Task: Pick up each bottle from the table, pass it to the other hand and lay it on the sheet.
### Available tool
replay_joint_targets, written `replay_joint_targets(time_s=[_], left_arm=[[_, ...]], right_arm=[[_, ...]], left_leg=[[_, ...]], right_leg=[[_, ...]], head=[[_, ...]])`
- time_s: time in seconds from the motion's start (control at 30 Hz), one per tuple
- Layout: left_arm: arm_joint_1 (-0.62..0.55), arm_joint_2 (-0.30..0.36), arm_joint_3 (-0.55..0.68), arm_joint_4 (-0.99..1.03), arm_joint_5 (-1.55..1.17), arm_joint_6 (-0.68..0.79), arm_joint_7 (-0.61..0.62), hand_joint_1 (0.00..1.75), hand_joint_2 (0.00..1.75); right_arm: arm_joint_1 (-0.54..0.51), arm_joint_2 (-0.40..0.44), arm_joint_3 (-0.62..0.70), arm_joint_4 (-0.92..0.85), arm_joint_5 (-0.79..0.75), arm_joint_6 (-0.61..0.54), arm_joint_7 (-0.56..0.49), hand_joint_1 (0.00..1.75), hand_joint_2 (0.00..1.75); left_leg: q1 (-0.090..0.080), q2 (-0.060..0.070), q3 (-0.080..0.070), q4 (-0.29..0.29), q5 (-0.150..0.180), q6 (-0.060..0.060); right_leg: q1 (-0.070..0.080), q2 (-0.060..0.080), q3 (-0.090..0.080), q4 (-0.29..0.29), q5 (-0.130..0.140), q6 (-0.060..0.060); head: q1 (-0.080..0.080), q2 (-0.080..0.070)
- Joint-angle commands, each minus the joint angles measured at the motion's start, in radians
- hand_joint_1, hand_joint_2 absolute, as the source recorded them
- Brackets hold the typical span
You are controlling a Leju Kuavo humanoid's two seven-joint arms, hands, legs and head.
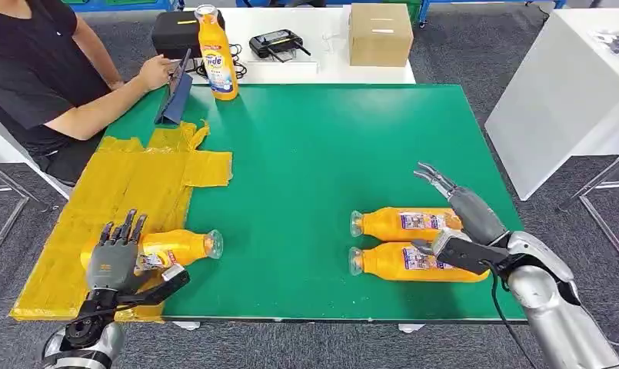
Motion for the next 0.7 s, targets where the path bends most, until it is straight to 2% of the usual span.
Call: replay_joint_targets(time_s=[0.03,0.17,0.37,0.53,0.7], left_arm=[[0.100,-0.016,0.033,-0.128,0.293,-0.109,-0.180,0.00,0.00],[0.121,-0.049,0.073,-0.205,0.407,-0.120,-0.244,0.00,0.00],[0.114,-0.106,0.128,-0.279,0.648,-0.169,-0.343,0.00,0.00],[0.120,-0.126,0.146,-0.318,0.661,-0.146,-0.353,0.00,0.00],[0.122,-0.139,0.142,-0.323,0.678,-0.153,-0.358,0.00,0.00]], right_arm=[[0.066,-0.167,0.085,-0.069,0.028,0.058,0.020,0.00,1.75],[0.039,-0.105,0.175,0.003,0.090,0.010,0.028,0.00,1.75],[0.054,-0.080,0.215,0.082,0.142,-0.049,0.025,0.00,1.75],[0.041,-0.064,0.247,0.118,0.204,-0.076,0.041,0.00,1.75],[0.062,-0.016,0.249,0.169,0.295,-0.154,0.054,0.00,1.75]], left_leg=[[0.000,-0.001,0.000,0.000,-0.001,0.002],[0.000,0.005,0.002,-0.003,-0.001,0.002],[0.001,0.002,0.001,-0.003,-0.001,0.002],[0.001,0.003,0.002,-0.003,-0.001,0.002],[0.001,0.002,0.001,-0.003,-0.001,0.002]], right_leg=[[0.000,-0.002,0.001,-0.001,-0.001,0.001],[0.000,0.003,0.004,-0.004,0.001,0.000],[0.001,0.000,0.002,-0.005,0.001,0.000],[0.002,0.001,0.003,-0.005,0.000,0.001],[0.002,0.001,0.002,-0.004,0.000,0.001]], head=[[0.000,0.000],[0.001,0.000],[0.001,0.000],[0.000,0.000],[0.000,0.000]])
